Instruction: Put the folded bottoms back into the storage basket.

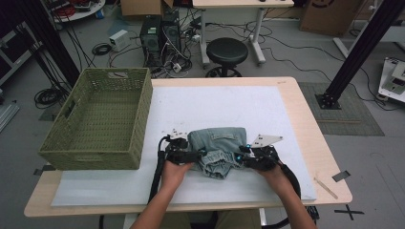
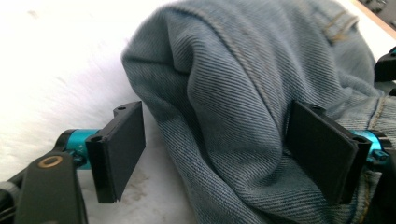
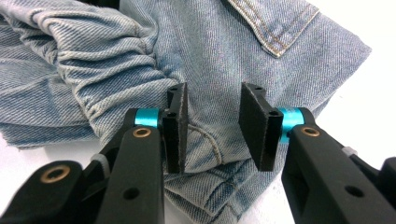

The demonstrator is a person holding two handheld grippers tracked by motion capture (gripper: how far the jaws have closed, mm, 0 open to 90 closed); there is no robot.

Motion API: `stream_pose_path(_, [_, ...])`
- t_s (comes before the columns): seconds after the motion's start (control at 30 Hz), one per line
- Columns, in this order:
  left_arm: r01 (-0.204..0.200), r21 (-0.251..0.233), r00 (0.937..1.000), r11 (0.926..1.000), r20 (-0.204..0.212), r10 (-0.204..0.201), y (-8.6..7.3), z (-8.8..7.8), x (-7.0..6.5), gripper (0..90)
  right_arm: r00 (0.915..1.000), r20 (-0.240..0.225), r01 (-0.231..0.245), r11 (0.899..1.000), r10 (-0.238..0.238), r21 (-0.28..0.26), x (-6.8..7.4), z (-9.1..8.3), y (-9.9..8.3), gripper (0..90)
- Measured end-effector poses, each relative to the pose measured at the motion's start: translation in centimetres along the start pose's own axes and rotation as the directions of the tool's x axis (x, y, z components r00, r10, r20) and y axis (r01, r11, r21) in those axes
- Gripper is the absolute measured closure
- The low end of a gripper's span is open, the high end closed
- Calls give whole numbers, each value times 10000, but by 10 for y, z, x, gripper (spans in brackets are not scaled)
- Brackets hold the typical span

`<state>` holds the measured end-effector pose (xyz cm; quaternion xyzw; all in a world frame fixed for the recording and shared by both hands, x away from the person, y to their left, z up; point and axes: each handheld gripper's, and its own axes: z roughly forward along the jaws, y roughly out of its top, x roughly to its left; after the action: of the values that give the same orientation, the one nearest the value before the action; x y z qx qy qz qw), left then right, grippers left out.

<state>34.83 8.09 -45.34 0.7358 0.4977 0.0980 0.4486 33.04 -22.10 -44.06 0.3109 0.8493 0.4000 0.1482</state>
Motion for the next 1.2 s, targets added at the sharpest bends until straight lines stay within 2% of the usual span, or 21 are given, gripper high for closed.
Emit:
stream_pose_path(0.1, [-288, 193, 9996, 9994, -60, 289, 2, 3, -2, 185, 10000, 7, -48, 10000, 48, 10, 0, 0, 0, 639])
stream_pose_path(0.2, [-450, 118, 9990, 9989, -26, 450, 2, 5, -4, 213, 9999, -27, -119, 9999, 119, 25, -1, 0, 0, 639])
stream_pose_path(0.23, [-449, 50, 9985, 9990, 306, 448, 1, 5, -5, 266, 9999, -34, -126, 9999, 126, 33, -1, 0, 0, 640])
stream_pose_path(0.27, [-424, 41, 9976, 9991, 543, 421, 1, 5, -6, 377, 9999, -23, -155, 9999, 155, 29, -1, 0, 0, 639])
stream_pose_path(0.3, [-454, -11, 9973, 9990, 569, 454, 1, 6, -7, 431, 9999, -23, -144, 9999, 144, 14, -1, 0, 0, 639])
stream_pose_path(0.37, [-343, -65, 9955, 9994, 884, 347, 1, 6, -5, 515, 9997, -58, -231, 9997, 231, 27, -2, 0, 0, 639])
stream_pose_path(0.43, [-415, -213, 9923, 9989, 1161, 437, 0, 5, -5, 615, 9996, -79, -257, 9997, 257, 16, -2, 0, 0, 638])
stream_pose_path(0.5, [-255, -351, 9882, 9991, 1502, 305, 0, 3, -2, 652, 9995, -76, -298, 9995, 298, -50, -2, 0, 0, 598])
stream_pose_path(0.53, [-42, -509, 9852, 9987, 1708, 129, -1, 1, 1, 662, 9995, 61, -324, 9994, 325, -154, -2, -1, -1, 525])
stream_pose_path(0.57, [54, -666, 9826, 9978, 1858, 70, -1, 0, 2, 668, 9988, 272, -399, 9987, 408, -330, -2, -2, -1, 399])
stream_pose_path(0.6, [-24, -803, 9816, 9968, 1900, 177, -1, -1, 2, 670, 9965, 503, -641, 9969, 663, -449, -3, -4, -2, 302])
stream_pose_path(0.67, [-244, -1096, 9799, 9937, 1944, 455, -1, -3, 1, 672, 9943, 287, -1008, 9929, 1027, -633, -8, -9, -3, 279])
stream_pose_path(0.77, [-314, -1428, 9762, 9893, 2083, 611, 0, -5, -1, 677, 9910, 530, -1166, 9878, 1226, -1035, -12, -18, -4, 220])
stream_pose_path(0.97, [-648, -1966, 9667, 9783, 2310, 1104, 5, -13, -7, 686, 9844, 947, -1304, 9760, 1484, -1747, -20, -38, -6, 217])
stream_pose_path(1.0, [-713, -2069, 9658, 9758, 2302, 1194, 7, -15, -9, 688, 9823, 1017, -1368, 9735, 1571, -1831, -21, -41, -7, 217])
stream_pose_path(1.2, [-1271, -2717, 9501, 9540, 2428, 1957, 18, -26, -22, 696, 9694, 1318, -1755, 9601, 2071, -2179, -31, -54, -14, 217])
